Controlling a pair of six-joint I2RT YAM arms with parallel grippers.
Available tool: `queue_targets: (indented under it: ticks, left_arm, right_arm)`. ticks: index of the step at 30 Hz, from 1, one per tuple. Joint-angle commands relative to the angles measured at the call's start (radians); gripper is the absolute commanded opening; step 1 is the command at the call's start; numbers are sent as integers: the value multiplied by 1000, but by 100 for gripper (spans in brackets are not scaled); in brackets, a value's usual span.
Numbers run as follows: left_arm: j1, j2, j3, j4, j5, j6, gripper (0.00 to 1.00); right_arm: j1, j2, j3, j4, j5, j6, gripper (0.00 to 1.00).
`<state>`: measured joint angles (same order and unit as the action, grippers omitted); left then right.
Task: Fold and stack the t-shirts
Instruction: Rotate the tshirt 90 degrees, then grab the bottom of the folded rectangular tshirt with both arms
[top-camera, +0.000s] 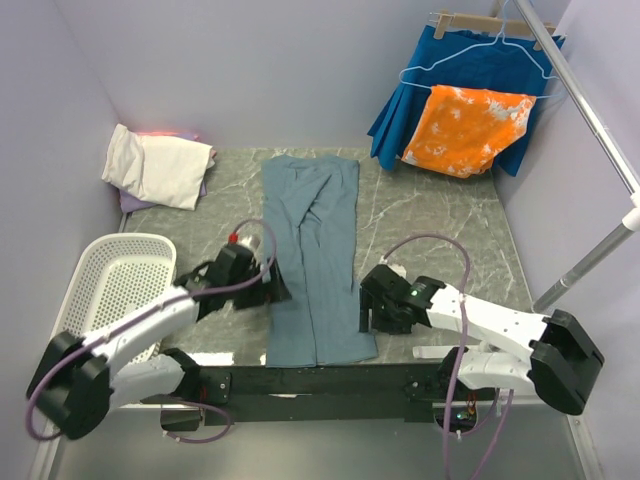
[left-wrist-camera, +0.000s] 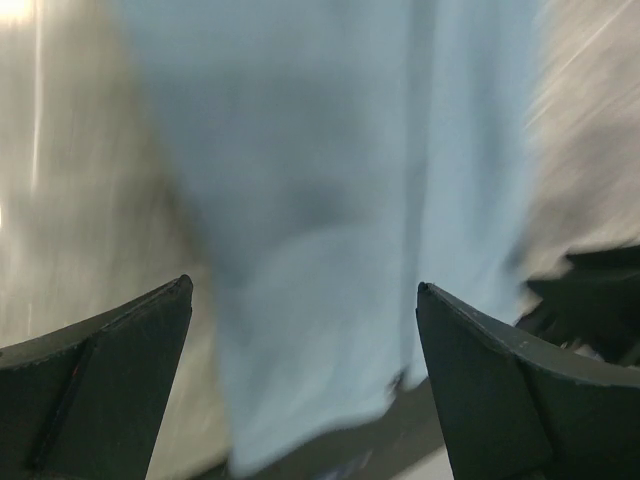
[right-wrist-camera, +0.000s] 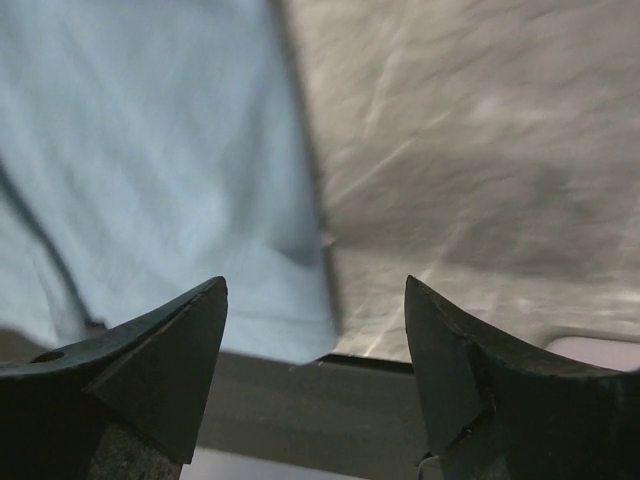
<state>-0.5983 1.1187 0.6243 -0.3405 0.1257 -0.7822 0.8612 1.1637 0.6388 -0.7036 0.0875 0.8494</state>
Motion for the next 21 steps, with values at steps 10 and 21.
queue_targets:
  ticks: [10,21]
  left_arm:
    - [-192,-421,-228,-213,2,-331,99]
    - [-310,-335,-301,-259,-5,-388,99]
  right_arm:
    - [38,-78,-102,122,-98,8,77]
    - [38,-15,-119,202,-115,54,77]
